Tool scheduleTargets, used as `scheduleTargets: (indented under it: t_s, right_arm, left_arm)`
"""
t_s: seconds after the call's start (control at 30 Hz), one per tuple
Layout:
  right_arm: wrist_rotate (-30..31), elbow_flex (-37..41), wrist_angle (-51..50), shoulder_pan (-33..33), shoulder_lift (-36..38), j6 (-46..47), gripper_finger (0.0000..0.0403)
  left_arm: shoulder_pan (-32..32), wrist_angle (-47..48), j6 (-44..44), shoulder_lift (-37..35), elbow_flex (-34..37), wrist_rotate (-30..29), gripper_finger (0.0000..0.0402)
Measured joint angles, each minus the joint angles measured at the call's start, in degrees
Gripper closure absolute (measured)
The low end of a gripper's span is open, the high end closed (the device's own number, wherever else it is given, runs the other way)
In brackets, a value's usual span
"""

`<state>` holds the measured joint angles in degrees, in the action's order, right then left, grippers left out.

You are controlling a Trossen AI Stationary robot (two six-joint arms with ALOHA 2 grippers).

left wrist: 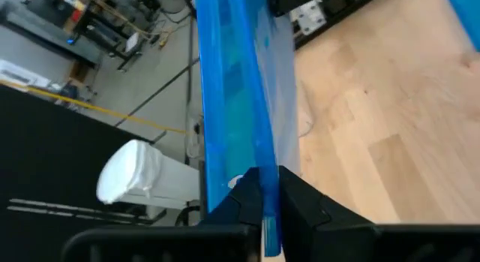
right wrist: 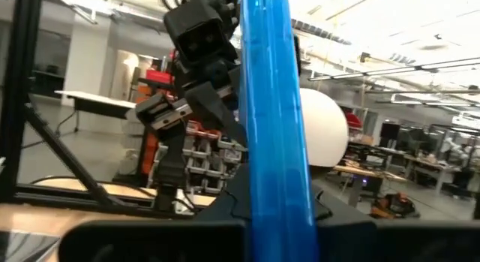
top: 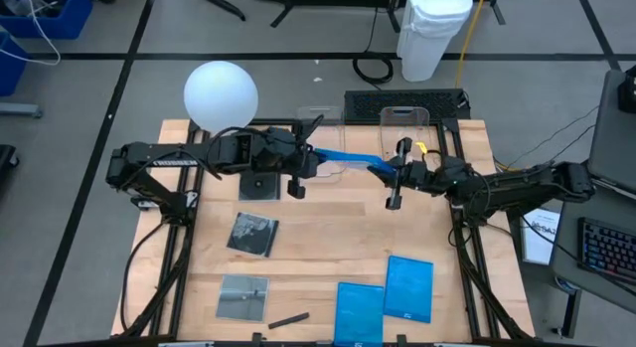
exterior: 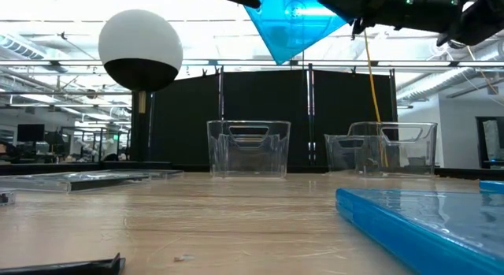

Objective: Pick & place jewel cases by type
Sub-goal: Put the top left blue CD case into the right transparent bin

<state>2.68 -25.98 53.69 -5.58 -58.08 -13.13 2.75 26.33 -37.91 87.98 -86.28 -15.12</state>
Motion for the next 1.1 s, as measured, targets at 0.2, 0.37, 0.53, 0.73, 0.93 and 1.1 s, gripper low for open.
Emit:
scheduleTargets:
  t_s: [0.2,0.37,0.53,0.73,0.93,1.1]
  right_arm:
    - [2.11,-0.27,-2.75,0.11,0.24,-1.13,0.0387]
    - [6.52,-0.17,-7.69,0.11,1.23,-2.78,0.0387]
    - [16.76,-0.14,-14.34,0.09,3.27,-6.38,0.0387]
    - [35.03,-3.25,-28.28,1.15,7.85,-17.08,0.0387]
    - [48.23,-10.09,-51.46,1.95,8.46,-17.44,0.0387]
    - [46.17,-11.50,-65.92,0.24,8.71,-15.02,0.0387]
  left_arm:
    - [-2.04,-4.82,-2.28,0.22,-0.29,-3.47,0.0320]
    - [-4.57,-13.64,-8.00,-0.03,-0.50,-8.23,0.0305]
    - [-7.16,-23.16,-14.26,-0.30,-0.57,-14.49,0.0305]
    - [-8.11,-25.82,-15.45,-0.30,-0.57,-19.52,0.0305]
    - [-7.82,-19.87,-12.93,-0.30,-0.57,-25.77,0.0305]
    - [-7.00,-15.33,-8.56,-0.30,-0.55,-25.45,0.0305]
